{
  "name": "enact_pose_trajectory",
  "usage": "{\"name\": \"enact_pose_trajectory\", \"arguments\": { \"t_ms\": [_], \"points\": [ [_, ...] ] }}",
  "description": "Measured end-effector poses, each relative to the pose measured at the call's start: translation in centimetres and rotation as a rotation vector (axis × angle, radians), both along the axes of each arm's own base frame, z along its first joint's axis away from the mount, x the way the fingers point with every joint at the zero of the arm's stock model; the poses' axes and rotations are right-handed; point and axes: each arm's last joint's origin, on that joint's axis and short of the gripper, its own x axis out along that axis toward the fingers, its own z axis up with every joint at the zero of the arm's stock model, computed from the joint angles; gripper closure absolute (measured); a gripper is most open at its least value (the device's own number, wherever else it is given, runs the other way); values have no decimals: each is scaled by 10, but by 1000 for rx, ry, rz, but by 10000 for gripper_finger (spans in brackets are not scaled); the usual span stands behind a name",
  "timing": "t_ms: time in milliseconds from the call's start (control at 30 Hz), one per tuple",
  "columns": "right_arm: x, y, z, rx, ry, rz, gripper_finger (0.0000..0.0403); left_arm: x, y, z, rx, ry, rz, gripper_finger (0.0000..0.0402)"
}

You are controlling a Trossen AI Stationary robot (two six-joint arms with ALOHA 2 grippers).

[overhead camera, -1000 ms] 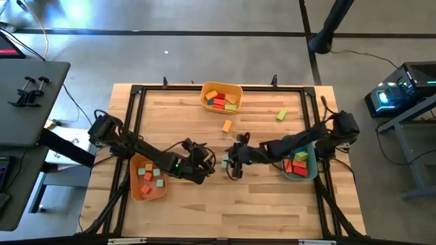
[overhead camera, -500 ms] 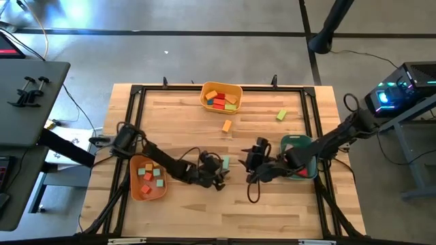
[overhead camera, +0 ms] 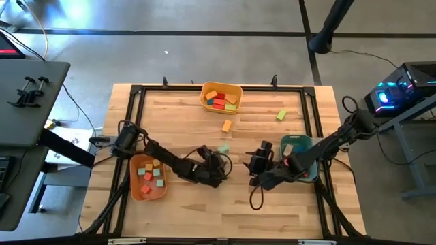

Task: Sort blocks by size
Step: Put the thin light blue rectangular block into the yellow bin

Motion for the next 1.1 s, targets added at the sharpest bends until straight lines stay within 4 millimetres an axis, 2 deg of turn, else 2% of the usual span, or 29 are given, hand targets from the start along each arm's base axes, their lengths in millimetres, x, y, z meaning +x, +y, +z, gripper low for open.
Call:
{"name": "enact_pose_trajectory", "arguments": {
  "t_ms": [133,267,433,700,867,1000,1100],
  "points": [
    [-1,-1,-1,-6,1,-30,215,0,0,6,27,-15,12,147],
    [-2,-2,-2,-3,3,-45,215,0,5,2,27,-6,31,147],
    [-3,-2,-2,-7,9,-45,215,-4,17,-1,107,19,96,147],
    [-3,-2,-2,-8,12,-44,215,-1,74,0,-61,-8,199,131],
    [-4,-3,-3,-9,20,-48,215,6,96,3,-62,-94,191,116],
    [-5,-3,-4,-10,28,-52,215,9,104,6,-39,-110,173,115],
    [-5,-3,-4,-9,27,-52,215,8,111,2,-39,-79,180,115]
  ]
}}
